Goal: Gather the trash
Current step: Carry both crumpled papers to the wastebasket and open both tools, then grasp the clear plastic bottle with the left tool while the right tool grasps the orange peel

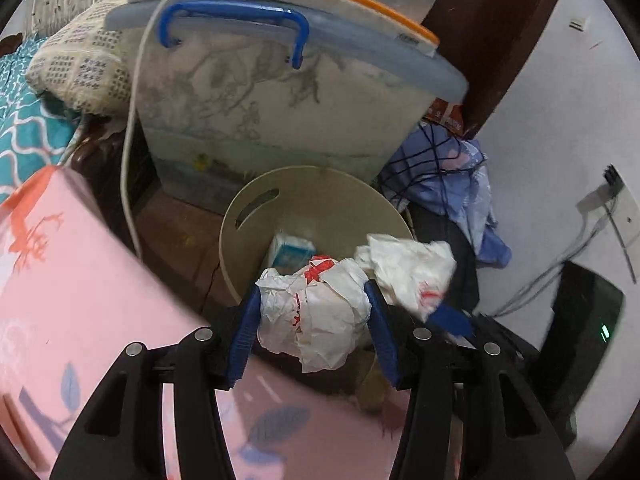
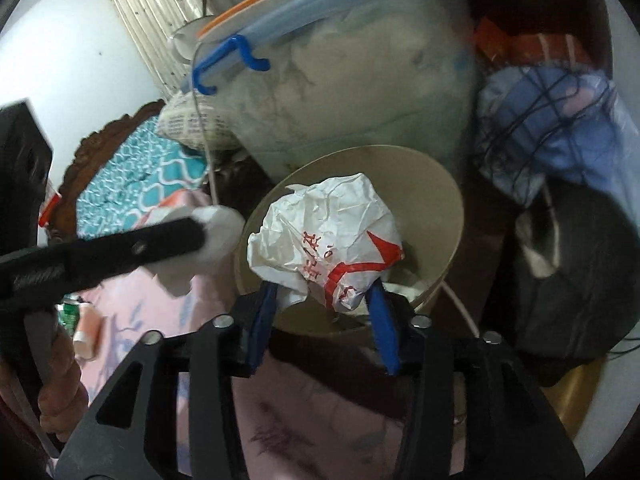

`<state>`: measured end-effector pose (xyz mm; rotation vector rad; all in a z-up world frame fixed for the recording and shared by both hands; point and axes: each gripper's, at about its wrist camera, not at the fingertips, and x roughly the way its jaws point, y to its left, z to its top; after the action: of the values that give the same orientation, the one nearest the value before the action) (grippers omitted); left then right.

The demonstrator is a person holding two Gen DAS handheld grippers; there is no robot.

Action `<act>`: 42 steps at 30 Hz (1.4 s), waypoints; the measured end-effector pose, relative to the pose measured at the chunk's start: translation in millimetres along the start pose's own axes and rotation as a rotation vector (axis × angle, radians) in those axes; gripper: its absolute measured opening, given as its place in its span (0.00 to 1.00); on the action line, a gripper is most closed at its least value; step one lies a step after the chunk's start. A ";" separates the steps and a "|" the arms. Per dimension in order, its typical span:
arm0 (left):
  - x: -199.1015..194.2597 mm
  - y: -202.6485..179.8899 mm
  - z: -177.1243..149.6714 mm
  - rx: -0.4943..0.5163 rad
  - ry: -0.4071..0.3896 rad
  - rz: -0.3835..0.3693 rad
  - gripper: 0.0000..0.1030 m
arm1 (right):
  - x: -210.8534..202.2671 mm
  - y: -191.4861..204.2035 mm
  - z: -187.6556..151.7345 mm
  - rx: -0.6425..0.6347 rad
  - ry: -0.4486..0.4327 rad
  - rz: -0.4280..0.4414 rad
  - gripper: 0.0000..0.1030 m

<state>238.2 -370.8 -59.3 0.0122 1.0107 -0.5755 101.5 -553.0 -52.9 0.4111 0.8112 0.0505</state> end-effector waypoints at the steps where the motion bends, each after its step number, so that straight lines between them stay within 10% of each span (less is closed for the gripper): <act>1: 5.3 -0.1 3.4 -0.006 0.003 0.002 0.51 | 1.0 -1.8 1.5 0.002 -0.001 -0.006 0.62; 4: 20.6 2.0 13.7 -0.034 0.014 0.033 0.74 | -0.6 -7.1 3.0 0.013 -0.024 -0.020 0.68; 18: -88.4 57.6 -71.4 -0.109 -0.075 0.135 0.74 | -29.0 39.7 -21.1 0.037 -0.087 0.162 0.68; 34: -314.3 241.6 -281.4 -0.560 -0.275 0.469 0.74 | 24.3 270.9 -115.1 -0.277 0.339 0.583 0.50; 42: -363.2 303.9 -330.8 -0.674 -0.333 0.575 0.75 | 28.8 377.0 -179.9 -0.530 0.433 0.614 0.59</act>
<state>-29.0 140.1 -24.4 -0.3675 0.7820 0.2973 35.2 -139.7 -41.8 0.1287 1.0284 0.9324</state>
